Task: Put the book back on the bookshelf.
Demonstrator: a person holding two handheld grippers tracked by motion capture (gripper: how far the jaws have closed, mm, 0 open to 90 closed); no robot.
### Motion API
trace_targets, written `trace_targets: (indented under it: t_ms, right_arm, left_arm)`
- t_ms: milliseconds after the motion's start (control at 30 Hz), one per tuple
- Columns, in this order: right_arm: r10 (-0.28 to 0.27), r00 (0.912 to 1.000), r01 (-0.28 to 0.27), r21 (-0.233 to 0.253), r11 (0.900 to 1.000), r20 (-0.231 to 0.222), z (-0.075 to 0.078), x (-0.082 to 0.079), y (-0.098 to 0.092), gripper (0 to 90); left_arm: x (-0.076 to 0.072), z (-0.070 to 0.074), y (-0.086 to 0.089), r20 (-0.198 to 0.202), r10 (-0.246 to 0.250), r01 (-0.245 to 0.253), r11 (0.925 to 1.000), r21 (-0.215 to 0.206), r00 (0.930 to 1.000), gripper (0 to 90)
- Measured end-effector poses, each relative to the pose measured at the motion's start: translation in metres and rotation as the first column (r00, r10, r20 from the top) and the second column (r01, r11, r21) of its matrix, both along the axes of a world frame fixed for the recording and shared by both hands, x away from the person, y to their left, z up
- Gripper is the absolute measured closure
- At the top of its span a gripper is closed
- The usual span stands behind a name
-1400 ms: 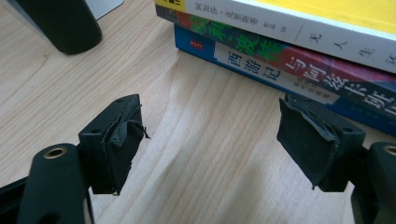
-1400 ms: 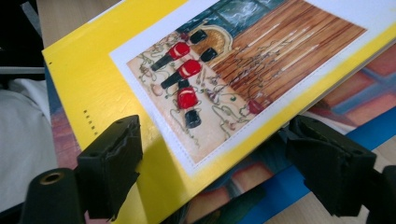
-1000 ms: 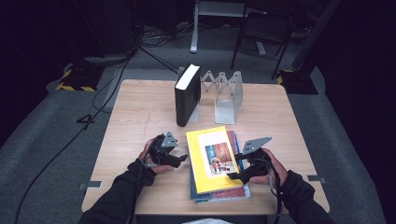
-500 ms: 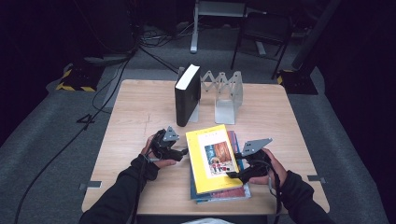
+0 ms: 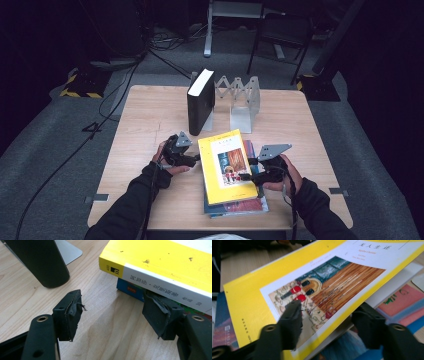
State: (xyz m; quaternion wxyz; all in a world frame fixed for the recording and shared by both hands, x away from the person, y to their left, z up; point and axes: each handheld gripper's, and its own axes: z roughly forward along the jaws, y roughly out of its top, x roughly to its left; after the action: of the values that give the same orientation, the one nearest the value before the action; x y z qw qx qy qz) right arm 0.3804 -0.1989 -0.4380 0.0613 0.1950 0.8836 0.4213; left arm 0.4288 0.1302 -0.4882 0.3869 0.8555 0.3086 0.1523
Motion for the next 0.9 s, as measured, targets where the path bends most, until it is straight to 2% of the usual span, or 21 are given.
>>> trace_targets:
  t_ms: [67,200,400,500,567,700,767,900]
  right_arm:
    - [0.003,1.0000,-0.003,0.008,1.000,-0.004,0.000,0.001,0.001,48.0]
    - [0.036,0.9993,-0.036,0.033,0.999,-0.004,-0.002,0.008,0.010,59.5]
    - [0.055,0.9984,-0.056,0.056,0.997,0.014,0.001,0.009,0.010,71.5]
    - [0.059,0.9977,-0.061,0.083,0.995,0.034,0.003,0.007,0.009,74.3]
    - [0.061,0.9965,-0.066,0.090,0.994,0.057,0.005,0.004,0.008,75.1]
    - [0.056,0.9916,-0.070,0.126,0.990,0.117,0.010,-0.002,0.004,76.2]
    - [0.047,0.9895,-0.067,0.143,0.988,0.137,0.012,-0.003,0.002,76.4]
    - [0.048,0.9838,-0.076,0.159,0.984,0.173,0.014,-0.005,0.000,76.4]
  left_arm:
    - [0.000,0.000,0.000,0.003,-0.004,0.004,1.0000,0.003,1.0000,32.0]
    - [-0.001,0.002,0.000,0.015,-0.009,0.009,0.9999,0.014,0.9999,35.1]
    - [-0.002,0.004,0.000,0.003,-0.027,0.027,0.9996,-0.002,0.9996,38.0]
    - [-0.005,0.008,-0.001,0.016,-0.062,0.062,0.9980,-0.011,0.9980,52.2]
    - [-0.005,0.012,0.000,0.012,-0.077,0.077,0.9964,-0.035,0.9970,55.6]
    - [-0.003,0.021,0.002,0.019,-0.049,0.051,0.9936,-0.101,0.9986,57.2]
    - [-0.002,0.026,0.002,0.041,-0.041,0.045,0.9932,-0.107,0.9983,55.7]
    - [0.003,0.031,0.004,0.036,-0.014,0.019,0.9904,-0.137,0.9993,52.4]
